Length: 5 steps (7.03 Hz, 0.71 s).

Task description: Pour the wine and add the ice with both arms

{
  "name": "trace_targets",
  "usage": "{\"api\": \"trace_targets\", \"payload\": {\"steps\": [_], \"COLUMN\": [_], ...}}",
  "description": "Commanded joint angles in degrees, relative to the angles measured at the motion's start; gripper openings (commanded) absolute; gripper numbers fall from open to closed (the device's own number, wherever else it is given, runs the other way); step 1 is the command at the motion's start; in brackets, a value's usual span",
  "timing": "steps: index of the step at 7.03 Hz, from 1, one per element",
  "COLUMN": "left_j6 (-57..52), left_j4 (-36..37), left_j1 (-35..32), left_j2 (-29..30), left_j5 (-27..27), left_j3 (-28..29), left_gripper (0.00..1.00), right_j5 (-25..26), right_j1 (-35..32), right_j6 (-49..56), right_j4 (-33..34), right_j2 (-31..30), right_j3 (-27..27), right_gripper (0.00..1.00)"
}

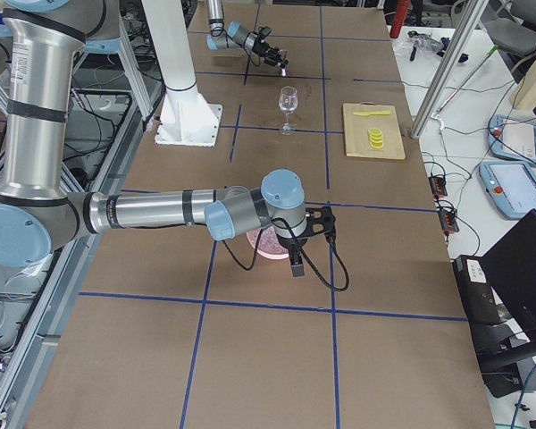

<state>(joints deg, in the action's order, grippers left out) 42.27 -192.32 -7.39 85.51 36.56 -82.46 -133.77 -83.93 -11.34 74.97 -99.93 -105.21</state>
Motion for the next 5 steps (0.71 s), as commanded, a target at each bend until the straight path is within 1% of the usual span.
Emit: {"api": "trace_targets", "payload": {"steps": [1,3,4,5], "left_j6": [0.0,-0.09,-1.04,-3.4], "left_j4": [-0.07,-0.25,-0.94,-1.38], "left_j1": [-0.08,-0.26,-0.26,-0.26], "left_j2": [0.01,-0.6,-0.52,-0.26], "left_j5": [0.0,-0.96,-4.97,-8.75], "left_j3": [-0.24,-0.95,-1.38,-3.48], "left_gripper": [0.99,1.0,1.0,1.0], "right_j5": [0.0,0.0,0.0,0.0], "right_j1": [0.0,0.0,0.0,0.0], "right_j6": [0.0,-0.09,-0.09,-0.09], "right_j4": [0.0,0.0,0.0,0.0], "right_j2": [0.09,0.09,0.0,0.0], "right_j3": [-0.09,-0.18,-0.26,-0.35], "right_gripper": [1.0,1.0,1.0,1.0]}}
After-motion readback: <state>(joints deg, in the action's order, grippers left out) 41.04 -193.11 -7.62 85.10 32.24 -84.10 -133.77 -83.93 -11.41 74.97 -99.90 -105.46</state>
